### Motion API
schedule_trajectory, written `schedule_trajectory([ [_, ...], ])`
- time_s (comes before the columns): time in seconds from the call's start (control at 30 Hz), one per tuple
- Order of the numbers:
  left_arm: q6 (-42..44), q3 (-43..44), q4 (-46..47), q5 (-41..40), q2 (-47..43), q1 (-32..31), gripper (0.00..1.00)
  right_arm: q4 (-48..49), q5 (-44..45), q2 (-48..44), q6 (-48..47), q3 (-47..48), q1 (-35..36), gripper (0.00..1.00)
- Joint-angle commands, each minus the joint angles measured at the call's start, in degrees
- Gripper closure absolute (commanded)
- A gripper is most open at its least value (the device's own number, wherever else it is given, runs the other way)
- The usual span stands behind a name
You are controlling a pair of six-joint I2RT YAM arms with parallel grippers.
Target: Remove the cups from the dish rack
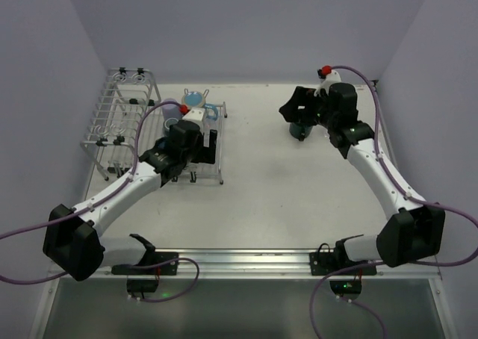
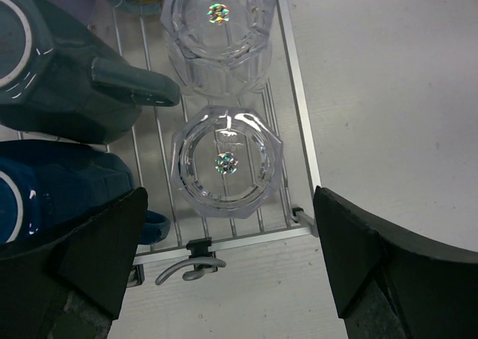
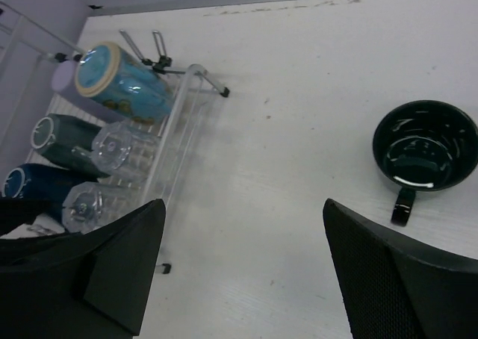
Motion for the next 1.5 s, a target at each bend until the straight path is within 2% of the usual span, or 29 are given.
schedule_trajectory([
  [0.0,-1.15,2.50,4.20,-6.49,0.74,-0.27,0.04,8.12,-6.81,-2.90,4.51,-4.20,0.99,0.12],
  [0.43,-0.97,1.97,7.90,-6.06,8.56,-0.27,0.10,10.75,-9.98,-5.90,6.53,-6.58,2.39,0.13],
  [0.7,-0.79,2.32,9.66,-7.56,11.12,-0.18,0.30,12.16,-12.17,-7.30,8.12,-7.28,3.71,0.14],
  [0.73,-0.79,2.23,9.66,-7.56,11.29,-0.18,0.35,12.25,-12.35,-7.74,8.20,-7.37,3.97,0.14],
  [0.77,-0.88,1.89,9.49,-7.65,11.03,-0.27,0.47,12.34,-12.44,-8.09,8.47,-7.55,3.98,0.14],
  [0.8,-0.97,1.62,9.40,-8.17,10.59,-0.27,0.53,12.34,-12.53,-8.96,8.64,-7.55,4.06,0.14],
  [0.83,-1.14,1.27,9.40,-8.26,10.07,-0.27,0.61,12.34,-12.88,-9.50,8.99,-7.64,4.24,0.14],
  [0.93,-1.06,1.09,8.87,-7.82,6.91,-0.27,0.70,12.34,-13.32,-11.08,10.22,-7.73,4.94,0.14],
  [1.1,-0.97,1.97,6.50,-4.84,-0.65,-0.27,0.83,19.88,-14.46,-13.54,15.66,-11.50,7.75,0.14],
  [1.27,-2.55,1.44,6.49,-0.10,-9.61,-0.27,0.87,31.83,-18.14,-14.86,24.28,-19.05,9.60,0.14],
  [1.47,-7.81,-3.91,17.91,16.23,-18.93,-0.27,0.89,43.25,-20.70,-14.60,33.15,-26.61,11.01,0.17],
])
